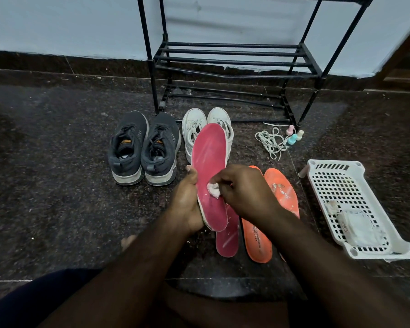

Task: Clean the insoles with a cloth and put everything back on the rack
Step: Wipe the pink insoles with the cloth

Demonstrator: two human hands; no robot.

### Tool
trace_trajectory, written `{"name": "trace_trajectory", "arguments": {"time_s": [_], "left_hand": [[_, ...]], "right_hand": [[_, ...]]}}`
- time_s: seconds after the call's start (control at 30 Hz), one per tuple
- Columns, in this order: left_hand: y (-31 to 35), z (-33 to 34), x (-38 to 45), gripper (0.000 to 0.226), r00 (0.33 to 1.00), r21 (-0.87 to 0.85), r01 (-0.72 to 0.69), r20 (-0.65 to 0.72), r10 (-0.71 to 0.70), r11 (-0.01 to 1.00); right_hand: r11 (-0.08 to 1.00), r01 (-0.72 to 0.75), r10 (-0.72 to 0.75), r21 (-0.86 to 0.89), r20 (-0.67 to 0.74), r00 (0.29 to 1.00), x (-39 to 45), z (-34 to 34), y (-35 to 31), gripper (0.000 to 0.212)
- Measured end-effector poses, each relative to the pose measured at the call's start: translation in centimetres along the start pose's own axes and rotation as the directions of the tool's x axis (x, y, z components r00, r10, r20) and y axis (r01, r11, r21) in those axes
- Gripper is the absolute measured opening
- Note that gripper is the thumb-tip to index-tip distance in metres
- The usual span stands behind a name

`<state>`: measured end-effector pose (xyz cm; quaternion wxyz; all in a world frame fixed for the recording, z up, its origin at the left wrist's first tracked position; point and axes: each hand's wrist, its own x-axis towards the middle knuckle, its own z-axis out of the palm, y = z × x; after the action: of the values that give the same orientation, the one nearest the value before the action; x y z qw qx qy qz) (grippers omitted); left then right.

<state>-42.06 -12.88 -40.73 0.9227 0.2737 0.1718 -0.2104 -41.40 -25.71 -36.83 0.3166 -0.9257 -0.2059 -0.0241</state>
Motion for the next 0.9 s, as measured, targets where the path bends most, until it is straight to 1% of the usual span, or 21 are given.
{"name": "trace_trajectory", "arguments": {"time_s": [0.03, 0.1, 0.17, 0.23, 0.3, 0.33, 0.37, 0.43, 0.5, 0.53, 0.57, 0.67, 0.73, 0.8, 0.87, 0.9], "left_hand": [[-0.1, 0.0, 0.0, 0.063, 1.0, -0.011, 0.001, 0.01, 0.0, 1.0], [-0.1, -0.2, 0.1, 0.071, 1.0, -0.032, 0.017, -0.002, -0.017, 0.999], [0.1, -0.5, 0.4, 0.078, 0.999, -0.042, 0.031, -0.036, -0.033, 0.999], [0.4, -0.6, 0.5, 0.077, 0.997, -0.027, 0.04, -0.059, -0.041, 0.999], [0.3, -0.7, 0.6, 0.077, 0.992, 0.013, 0.051, -0.12, -0.049, 0.999], [0.2, -0.7, 0.7, 0.076, 0.987, 0.028, 0.055, -0.155, -0.05, 0.998], [0.0, -0.7, 0.6, 0.076, 0.983, 0.04, 0.059, -0.175, -0.051, 0.997], [-0.3, -0.3, 0.3, 0.075, 0.984, 0.028, 0.061, -0.169, -0.056, 0.998], [-0.5, -0.1, 0.1, 0.073, 0.988, -0.004, 0.055, -0.145, -0.055, 0.998], [-0.6, -0.2, 0.2, 0.072, 0.989, -0.003, 0.055, -0.139, -0.055, 0.998], [-0.5, -0.1, 0.2, 0.073, 0.988, -0.002, 0.065, -0.14, -0.064, 0.998], [-0.5, 0.1, 0.1, 0.076, 0.985, 0.027, 0.062, -0.166, -0.056, 0.998], [-0.4, 0.0, 0.3, 0.074, 0.979, 0.041, 0.03, -0.2, -0.022, 0.999], [-0.4, 0.0, 0.3, 0.072, 0.98, 0.03, 0.019, -0.198, -0.013, 0.999], [-0.6, -0.1, 0.3, 0.07, 0.985, 0.002, 0.038, -0.17, -0.037, 0.999], [-0.7, 0.0, 0.1, 0.067, 0.987, -0.013, 0.055, -0.151, -0.057, 0.998]], "right_hand": [[0.998, 0.026, -0.026, -0.054, -0.01, 1.0, 0.0, 0.2, 0.0, 0.029], [0.994, 0.035, -0.029, -0.101, 0.057, 0.998, 0.0, 0.3, -0.2, 0.035], [0.984, 0.06, -0.035, -0.165, 0.152, 0.988, -0.2, 0.5, -0.5, 0.028], [0.968, 0.122, -0.075, -0.217, 0.215, 0.974, -0.4, 0.8, -0.8, 0.019], [0.963, 0.157, -0.094, -0.221, 0.272, 0.958, -0.5, 1.2, -1.3, 0.017], [0.966, 0.153, -0.094, -0.207, 0.271, 0.958, -0.6, 1.4, -1.4, 0.018], [0.972, 0.137, -0.09, -0.19, 0.237, 0.967, -0.6, 1.6, -1.3, 0.021], [0.986, 0.058, -0.04, -0.156, 0.113, 0.993, -0.4, 1.6, -0.9, 0.025], [0.99, -0.036, 0.039, -0.135, 0.019, 0.999, -0.2, 1.3, -0.7, 0.026], [0.989, -0.064, 0.067, -0.13, 0.014, 0.998, -0.2, 1.3, -0.9, 0.028], [0.988, -0.072, 0.079, -0.134, 0.044, 0.996, -0.2, 1.3, -1.4, 0.029], [0.99, -0.066, 0.089, -0.121, 0.204, 0.975, -0.6, 1.3, -2.2, 0.026], [0.992, -0.108, 0.121, -0.063, 0.252, 0.96, -0.7, 0.9, -2.1, 0.022], [0.996, -0.089, 0.092, -0.027, 0.195, 0.977, -0.9, 0.9, -1.8, 0.021], [0.993, -0.017, 0.03, -0.115, 0.112, 0.993, -0.7, 1.3, -1.3, 0.023], [0.985, -0.007, 0.021, -0.17, 0.082, 0.996, -0.4, 1.4, -1.0, 0.024]]}}
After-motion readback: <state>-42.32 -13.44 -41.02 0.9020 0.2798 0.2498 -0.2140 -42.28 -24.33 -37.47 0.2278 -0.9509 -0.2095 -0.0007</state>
